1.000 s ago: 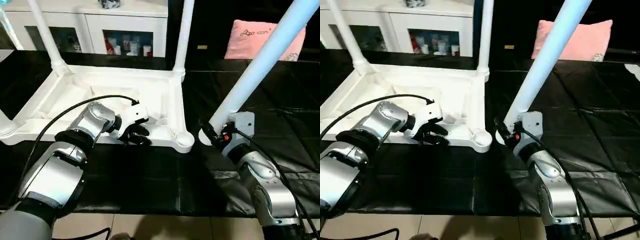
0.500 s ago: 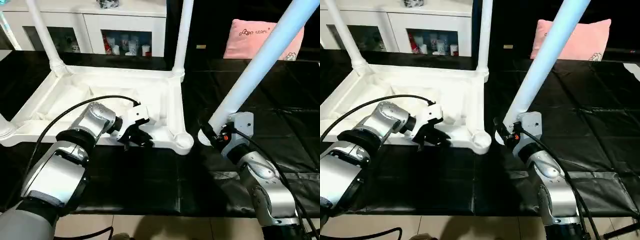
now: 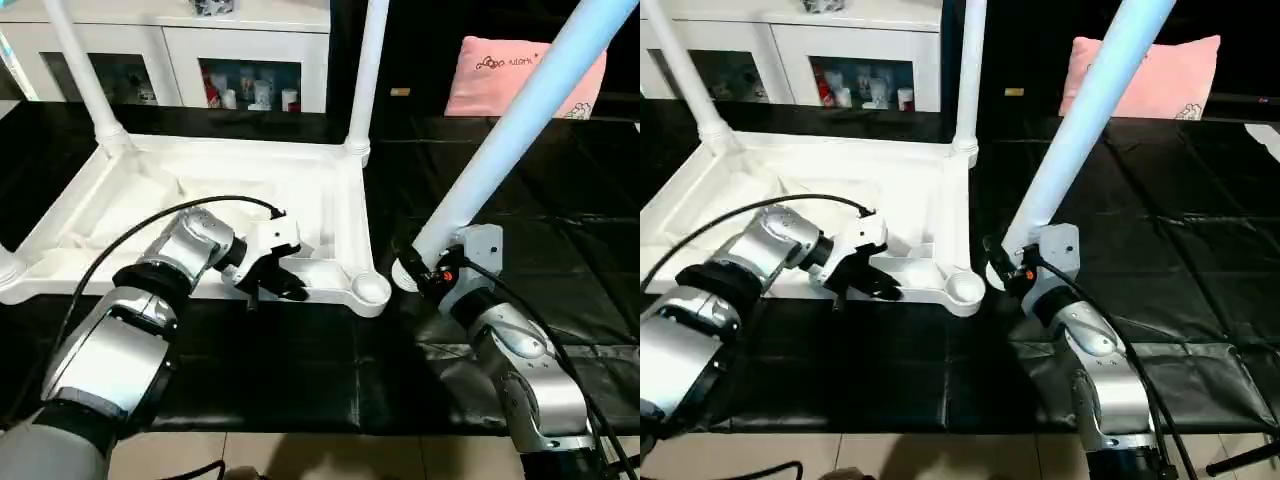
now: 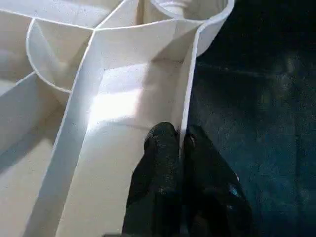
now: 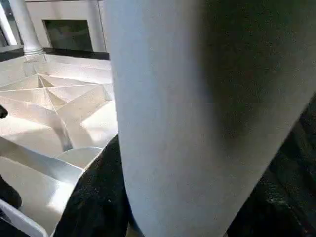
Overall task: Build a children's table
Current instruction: Insert table leg to table base
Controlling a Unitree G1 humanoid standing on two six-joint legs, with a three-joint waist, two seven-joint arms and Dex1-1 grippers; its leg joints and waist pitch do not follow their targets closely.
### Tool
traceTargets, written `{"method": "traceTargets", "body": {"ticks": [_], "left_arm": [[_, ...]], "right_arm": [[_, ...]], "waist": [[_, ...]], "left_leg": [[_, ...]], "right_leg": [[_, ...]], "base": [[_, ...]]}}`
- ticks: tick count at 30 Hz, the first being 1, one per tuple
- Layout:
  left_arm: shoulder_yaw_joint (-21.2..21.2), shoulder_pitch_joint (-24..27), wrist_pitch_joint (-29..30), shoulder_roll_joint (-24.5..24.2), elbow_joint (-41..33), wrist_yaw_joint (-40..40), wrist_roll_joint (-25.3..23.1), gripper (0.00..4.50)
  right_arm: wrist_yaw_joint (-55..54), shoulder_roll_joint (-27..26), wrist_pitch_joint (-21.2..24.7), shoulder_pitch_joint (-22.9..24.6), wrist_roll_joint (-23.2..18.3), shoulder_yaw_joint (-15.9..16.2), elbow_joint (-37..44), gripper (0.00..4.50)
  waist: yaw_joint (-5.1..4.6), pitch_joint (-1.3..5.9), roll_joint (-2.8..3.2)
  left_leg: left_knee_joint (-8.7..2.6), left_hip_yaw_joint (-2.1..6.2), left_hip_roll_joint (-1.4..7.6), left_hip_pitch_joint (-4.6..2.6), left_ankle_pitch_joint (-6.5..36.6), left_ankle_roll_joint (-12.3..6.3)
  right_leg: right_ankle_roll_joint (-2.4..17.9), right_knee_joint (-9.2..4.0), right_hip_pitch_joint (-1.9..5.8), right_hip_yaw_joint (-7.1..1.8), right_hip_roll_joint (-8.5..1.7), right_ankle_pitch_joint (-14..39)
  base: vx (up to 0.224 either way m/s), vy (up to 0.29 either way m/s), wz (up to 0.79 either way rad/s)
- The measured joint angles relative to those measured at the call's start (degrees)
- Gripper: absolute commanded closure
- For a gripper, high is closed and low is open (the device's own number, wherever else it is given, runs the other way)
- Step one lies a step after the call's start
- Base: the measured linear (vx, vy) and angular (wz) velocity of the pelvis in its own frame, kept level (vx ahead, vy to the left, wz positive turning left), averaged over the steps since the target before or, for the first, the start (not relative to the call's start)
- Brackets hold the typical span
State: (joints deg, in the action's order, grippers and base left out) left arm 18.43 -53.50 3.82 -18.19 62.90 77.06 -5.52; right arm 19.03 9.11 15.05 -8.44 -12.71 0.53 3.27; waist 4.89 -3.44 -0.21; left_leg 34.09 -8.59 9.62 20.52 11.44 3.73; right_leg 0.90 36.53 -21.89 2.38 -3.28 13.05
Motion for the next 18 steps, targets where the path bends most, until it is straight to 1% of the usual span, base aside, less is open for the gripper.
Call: {"method": "traceTargets", "body": {"ticks": [2,3,5,7,10,14,16,18], "left_arm": [[-1.75,1.85,5.99,1.4,-4.06,-2.55,1.53,4.5],[-2.03,2.38,7.77,1.99,-5.51,-3.73,1.95,4.5],[-2.47,4.63,11.43,2.62,-10.63,-6.45,2.62,4.5],[-2.98,8.45,13.66,2.29,-16.95,-9.25,3.03,4.5],[-2.82,12.43,14.58,0.81,-24.17,-10.28,2.01,4.5],[-1.68,16.6,13.37,-1.57,-31.8,-10.08,0.73,4.5],[-1.2,18.42,11.84,-2.53,-34.49,-9.61,0.79,4.5],[-0.87,18.92,11.05,-2.76,-35.28,-9.94,0.74,4.5]], "right_arm": [[-0.07,-0.38,0.0,0.0,-0.03,0.04,0.0,2.55],[-0.11,-0.68,0.0,0.0,-0.05,0.07,0.0,2.55],[-0.18,-1.38,0.02,0.0,-0.19,0.21,0.03,2.55],[-0.35,-1.67,0.06,0.12,-0.27,0.25,0.07,2.55],[-0.38,-1.63,0.25,0.31,-0.28,0.36,0.09,2.55],[-0.03,-1.64,0.58,0.34,-0.4,0.64,0.09,2.55],[0.05,-1.51,0.6,0.36,-0.41,0.5,0.08,2.55],[0.2,-1.66,0.6,0.36,-0.41,0.63,0.09,2.55]], "waist": [[-0.04,-0.02,0.07],[-0.14,-0.03,0.09],[-0.7,-0.03,0.18],[-1.48,0.0,0.25],[-1.94,0.01,0.26],[-2.35,0.02,0.26],[-2.31,0.02,0.26],[-2.22,0.02,0.26]], "left_leg": [[0.0,-0.04,0.0,0.0,0.01,-0.01],[0.0,-0.05,0.0,0.01,0.01,-0.02],[-0.04,-0.08,0.03,0.0,0.02,-0.02],[-0.18,-0.11,0.06,0.0,0.0,-0.01],[-0.26,-0.11,0.15,0.0,-0.02,0.02],[-0.27,-0.14,0.18,-0.02,-0.02,0.04],[-0.29,-0.14,0.18,-0.03,-0.02,0.03],[-0.28,-0.14,0.17,-0.02,-0.01,0.03]], "right_leg": [[0.03,-0.03,0.0,-0.02,-0.01,-0.02],[0.04,-0.03,0.0,-0.02,-0.01,-0.02],[0.05,-0.08,-0.02,-0.04,0.01,-0.03],[0.05,-0.11,-0.01,-0.03,0.04,-0.03],[0.06,-0.15,0.01,-0.01,0.13,-0.02],[0.06,-0.21,0.02,-0.02,0.15,-0.02],[0.06,-0.29,0.02,0.02,0.15,-0.02],[0.06,-0.33,0.02,0.02,0.14,-0.02]], "base": [[0.0,0.0,0.0],[0.0,0.0,0.0],[0.0,0.0,0.0],[0.0,0.0,0.0],[0.0,0.0,0.0],[0.0,0.0,0.0],[0.0,0.0,0.0],[0.0,0.0,0.0]]}}
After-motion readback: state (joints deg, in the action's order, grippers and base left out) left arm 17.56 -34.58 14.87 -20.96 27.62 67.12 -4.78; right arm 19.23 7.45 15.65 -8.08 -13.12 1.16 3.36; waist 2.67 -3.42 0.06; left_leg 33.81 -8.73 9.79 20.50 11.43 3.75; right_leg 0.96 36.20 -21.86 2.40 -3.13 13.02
